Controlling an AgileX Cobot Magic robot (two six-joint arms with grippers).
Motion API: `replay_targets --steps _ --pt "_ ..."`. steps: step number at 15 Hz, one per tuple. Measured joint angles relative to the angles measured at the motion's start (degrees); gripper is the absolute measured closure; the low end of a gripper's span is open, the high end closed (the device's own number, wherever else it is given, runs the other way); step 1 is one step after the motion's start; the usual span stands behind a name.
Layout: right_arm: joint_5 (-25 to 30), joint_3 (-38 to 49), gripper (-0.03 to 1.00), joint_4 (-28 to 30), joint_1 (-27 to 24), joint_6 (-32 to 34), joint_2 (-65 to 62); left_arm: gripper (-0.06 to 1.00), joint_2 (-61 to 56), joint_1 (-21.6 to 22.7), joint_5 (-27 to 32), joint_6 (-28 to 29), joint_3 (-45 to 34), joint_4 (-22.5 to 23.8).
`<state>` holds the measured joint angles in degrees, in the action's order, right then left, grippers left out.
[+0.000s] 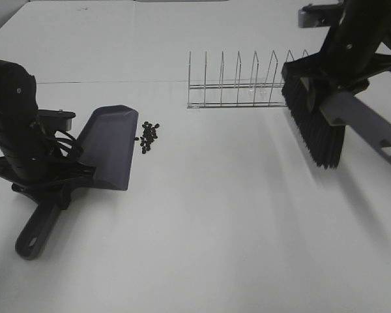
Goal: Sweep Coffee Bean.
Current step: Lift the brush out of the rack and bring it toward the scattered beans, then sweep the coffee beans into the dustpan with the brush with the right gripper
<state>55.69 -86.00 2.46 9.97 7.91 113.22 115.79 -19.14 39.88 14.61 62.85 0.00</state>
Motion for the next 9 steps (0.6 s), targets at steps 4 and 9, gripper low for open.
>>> replay_targets --steps 4,9 --pt "1.1 -4.1 0.7 2.8 6.7 3.8 10.4 0.68 2.2 -0.1 1.9 0.5 3.5 0.0" --pt "11.4 -22.5 0.7 3.5 18.4 3.5 22.9 0.68 2.3 -0.1 1.9 0.5 3.7 0.0"
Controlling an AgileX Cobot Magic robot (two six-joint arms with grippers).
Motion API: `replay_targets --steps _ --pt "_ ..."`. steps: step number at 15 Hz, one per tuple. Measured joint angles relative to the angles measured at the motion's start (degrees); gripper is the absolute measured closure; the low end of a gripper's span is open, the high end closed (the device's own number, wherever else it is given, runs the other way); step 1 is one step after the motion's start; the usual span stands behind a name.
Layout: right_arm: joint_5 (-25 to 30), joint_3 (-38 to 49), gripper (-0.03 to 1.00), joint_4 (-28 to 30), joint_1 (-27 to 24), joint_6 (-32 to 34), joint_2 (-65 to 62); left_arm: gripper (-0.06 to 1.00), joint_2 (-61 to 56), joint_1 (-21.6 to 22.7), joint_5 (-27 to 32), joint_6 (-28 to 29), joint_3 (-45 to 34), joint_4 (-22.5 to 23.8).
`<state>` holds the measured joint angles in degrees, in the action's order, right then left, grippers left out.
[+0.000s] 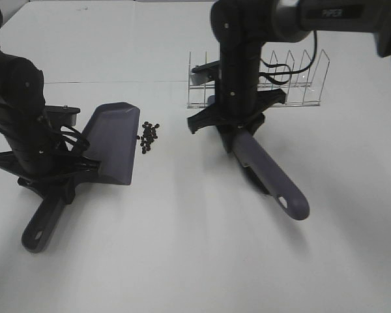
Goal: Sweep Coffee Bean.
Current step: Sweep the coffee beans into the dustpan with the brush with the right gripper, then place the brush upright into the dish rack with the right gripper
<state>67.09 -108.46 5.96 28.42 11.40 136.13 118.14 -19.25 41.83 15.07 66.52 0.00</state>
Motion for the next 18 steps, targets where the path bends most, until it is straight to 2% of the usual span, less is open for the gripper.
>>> replay_targets --steps 3,7,10,12,18 --pt "2.7 -11.7 0.7 -4.1 5.4 -2.2 5.4 0.68 0.0 0.0 0.0 0.0 0.0 0.0" --pt "2.9 -20.6 0.7 -9.8 8.9 -4.6 9.9 0.68 0.0 0.0 0.3 0.0 0.2 0.0" --pt "3.4 -23.9 0.7 -12.4 10.6 -6.1 10.0 0.68 0.1 0.0 0.3 0.0 0.3 0.0" --pt "3.4 -24.6 0.7 -11.7 11.1 -6.1 9.9 0.68 0.1 0.0 0.6 0.0 0.3 0.0" --pt "3.4 -24.6 0.7 -2.0 11.1 -5.7 4.2 0.68 0.1 0.0 0.7 0.0 0.3 0.0"
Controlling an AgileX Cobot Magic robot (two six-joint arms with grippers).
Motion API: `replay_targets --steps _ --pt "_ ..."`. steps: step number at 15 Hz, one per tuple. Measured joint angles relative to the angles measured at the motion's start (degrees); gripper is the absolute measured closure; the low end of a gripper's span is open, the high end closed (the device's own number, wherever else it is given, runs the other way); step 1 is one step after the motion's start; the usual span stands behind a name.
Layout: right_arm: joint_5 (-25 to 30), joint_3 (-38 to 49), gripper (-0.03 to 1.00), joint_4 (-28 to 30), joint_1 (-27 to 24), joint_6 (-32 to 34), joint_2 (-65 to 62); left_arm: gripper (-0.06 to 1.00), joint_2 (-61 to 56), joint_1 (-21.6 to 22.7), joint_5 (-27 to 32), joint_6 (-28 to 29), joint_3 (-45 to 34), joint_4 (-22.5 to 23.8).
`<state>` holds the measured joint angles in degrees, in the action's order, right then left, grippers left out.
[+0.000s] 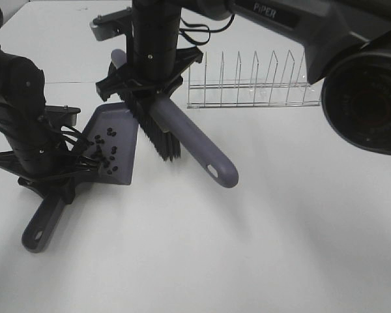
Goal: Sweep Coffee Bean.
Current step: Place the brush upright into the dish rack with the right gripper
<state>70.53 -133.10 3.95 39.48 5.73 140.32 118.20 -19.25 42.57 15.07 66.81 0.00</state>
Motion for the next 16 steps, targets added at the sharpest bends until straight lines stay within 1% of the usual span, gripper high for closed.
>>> replay_targets --steps 2,3,6,7,10,11,12,13,16 --pt "0.1 0.0 0.7 1.5 -0.9 0.0 -3.3 0.68 0.1 0.0 0.0 0.0 0.0 0.0" --pt "0.1 0.0 0.7 1.8 -2.2 0.0 -5.1 0.68 0.1 0.0 0.0 0.0 0.0 0.0" --pt "0.1 0.5 0.7 2.1 -8.6 -0.5 -10.3 0.68 0.1 0.0 0.0 0.0 0.0 0.0" --pt "0.1 2.1 0.7 2.2 -11.3 -0.5 -12.6 0.68 0.1 0.0 0.0 0.0 0.0 0.0" --pt "0.1 10.1 0.7 2.5 -19.8 -0.7 -19.2 0.68 0.1 0.0 0.0 0.0 0.0 0.0" --pt "0.1 16.2 0.7 2.6 -25.2 -1.8 -22.4 0.68 0.1 0.0 0.0 0.0 0.0 0.0" --pt "0.1 16.2 0.7 2.6 -25.2 -1.8 -22.4 0.68 0.1 0.0 0.0 0.0 0.0 0.0" --pt "0.0 22.3 0.7 2.7 -29.6 -2.0 -23.6 0.68 0.1 0.0 -0.1 0.0 0.0 0.0" --pt "-0.1 29.5 0.7 2.6 -33.3 -2.0 -23.6 0.68 0.1 0.0 0.0 0.0 0.0 0.0"
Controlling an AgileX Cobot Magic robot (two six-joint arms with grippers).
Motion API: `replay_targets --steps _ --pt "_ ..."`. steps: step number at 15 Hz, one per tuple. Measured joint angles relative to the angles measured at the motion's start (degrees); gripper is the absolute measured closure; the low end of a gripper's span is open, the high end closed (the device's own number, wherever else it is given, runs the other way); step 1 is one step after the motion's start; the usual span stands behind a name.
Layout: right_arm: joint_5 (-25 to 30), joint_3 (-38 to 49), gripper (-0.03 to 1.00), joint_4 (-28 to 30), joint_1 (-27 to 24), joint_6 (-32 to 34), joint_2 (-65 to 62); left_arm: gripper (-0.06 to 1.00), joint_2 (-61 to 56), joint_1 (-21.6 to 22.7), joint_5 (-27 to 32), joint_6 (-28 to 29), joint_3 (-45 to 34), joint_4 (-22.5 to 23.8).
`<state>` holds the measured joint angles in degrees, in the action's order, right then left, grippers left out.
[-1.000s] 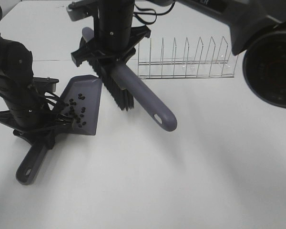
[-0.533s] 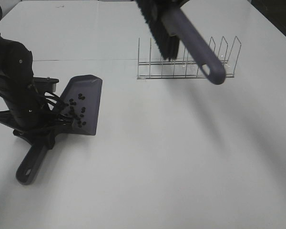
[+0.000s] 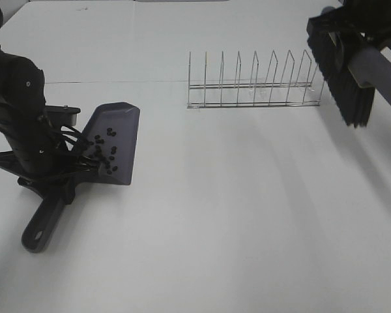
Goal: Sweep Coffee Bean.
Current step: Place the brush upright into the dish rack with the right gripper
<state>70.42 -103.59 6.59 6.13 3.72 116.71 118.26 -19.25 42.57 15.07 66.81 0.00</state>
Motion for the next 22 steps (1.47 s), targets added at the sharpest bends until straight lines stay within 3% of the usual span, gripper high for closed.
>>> replay_targets --steps 4,11,14,22 --pt "-0.1 7.4 0.7 -0.1 -2.1 -0.1 0.6 0.68 0.0 0.0 -0.1 0.0 0.0 0.0" --pt "-9.5 7.9 0.7 -0.4 -2.1 -1.4 5.3 0.68 0.0 0.0 -0.1 0.0 0.0 0.0" --pt "-10.2 5.1 0.7 -0.3 -2.1 -1.4 8.1 0.68 0.0 0.0 -0.1 0.0 0.0 0.0" --pt "-6.1 -15.1 0.7 1.1 -2.1 -1.5 19.3 0.68 0.0 0.0 -0.1 0.0 0.0 0.0"
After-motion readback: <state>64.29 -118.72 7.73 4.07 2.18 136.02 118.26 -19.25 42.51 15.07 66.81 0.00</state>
